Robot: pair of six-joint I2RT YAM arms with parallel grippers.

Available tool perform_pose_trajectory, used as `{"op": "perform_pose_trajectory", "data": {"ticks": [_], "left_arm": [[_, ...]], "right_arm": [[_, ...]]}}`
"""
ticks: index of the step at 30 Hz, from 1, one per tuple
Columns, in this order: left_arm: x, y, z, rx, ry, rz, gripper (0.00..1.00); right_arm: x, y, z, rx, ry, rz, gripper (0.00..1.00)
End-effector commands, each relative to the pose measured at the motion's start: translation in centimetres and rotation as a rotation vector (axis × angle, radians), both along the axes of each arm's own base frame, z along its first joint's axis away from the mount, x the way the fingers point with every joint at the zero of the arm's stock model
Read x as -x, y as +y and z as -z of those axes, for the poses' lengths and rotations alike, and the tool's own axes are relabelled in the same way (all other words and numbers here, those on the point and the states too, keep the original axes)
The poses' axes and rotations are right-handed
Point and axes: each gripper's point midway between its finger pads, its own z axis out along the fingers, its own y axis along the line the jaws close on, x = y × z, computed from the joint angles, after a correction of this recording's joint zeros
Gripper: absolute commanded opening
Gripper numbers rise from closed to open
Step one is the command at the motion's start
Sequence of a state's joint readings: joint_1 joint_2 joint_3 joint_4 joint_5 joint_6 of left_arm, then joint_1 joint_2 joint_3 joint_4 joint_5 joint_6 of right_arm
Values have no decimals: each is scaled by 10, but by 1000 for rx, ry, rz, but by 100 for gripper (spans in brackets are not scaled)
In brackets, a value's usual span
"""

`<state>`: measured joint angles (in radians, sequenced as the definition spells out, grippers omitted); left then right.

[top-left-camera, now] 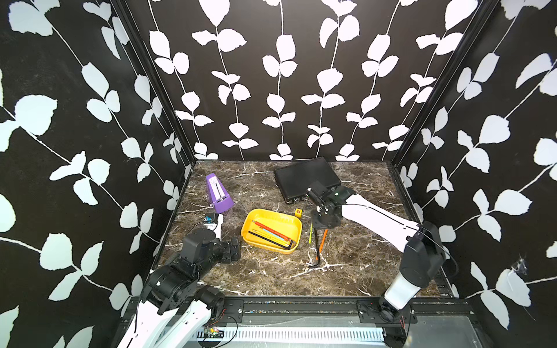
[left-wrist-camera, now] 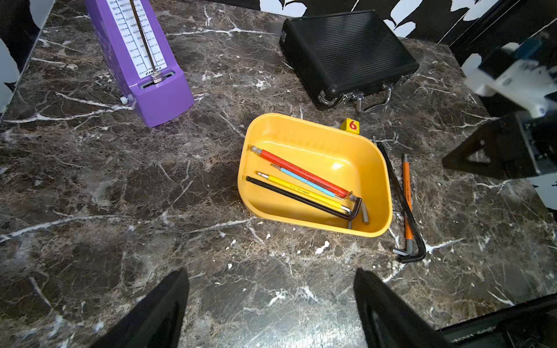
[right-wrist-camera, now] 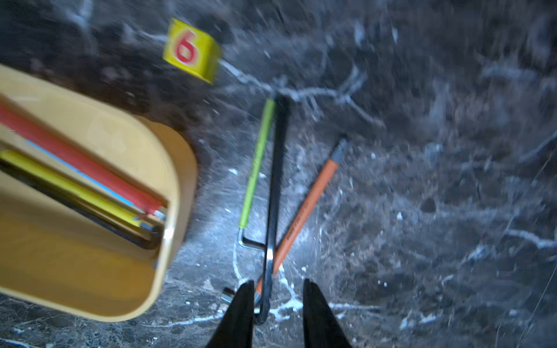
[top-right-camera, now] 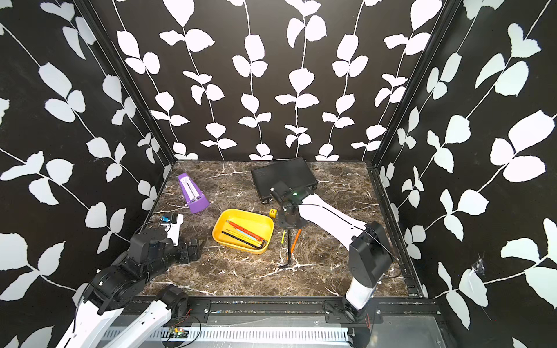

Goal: Put the hex key on the desktop into the storage box
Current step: Pick up the Allen key from the center of the board.

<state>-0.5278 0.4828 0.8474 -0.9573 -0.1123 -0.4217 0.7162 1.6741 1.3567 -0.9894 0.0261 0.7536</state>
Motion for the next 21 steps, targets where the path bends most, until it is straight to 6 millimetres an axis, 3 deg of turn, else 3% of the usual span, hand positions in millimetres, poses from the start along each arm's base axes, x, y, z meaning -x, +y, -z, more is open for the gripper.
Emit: {"op": "perform_pose_trajectory", "data": {"ticks": [1, 8, 13, 21], "left_arm": [[-2, -2, -1, 5, -15, 10, 87], [-1, -2, -2, 7, -20, 10, 87], [-1, -1, -2, 7, -22, 6, 87], [-1, -1, -1, 4, -18, 5, 87]], "right_arm": [[23, -7, 18, -48, 94, 183, 28], [33, 0, 50, -105, 170, 273, 28], [29, 14, 60, -118, 205, 196, 29], [20, 15, 71, -59, 218, 125, 27]]}}
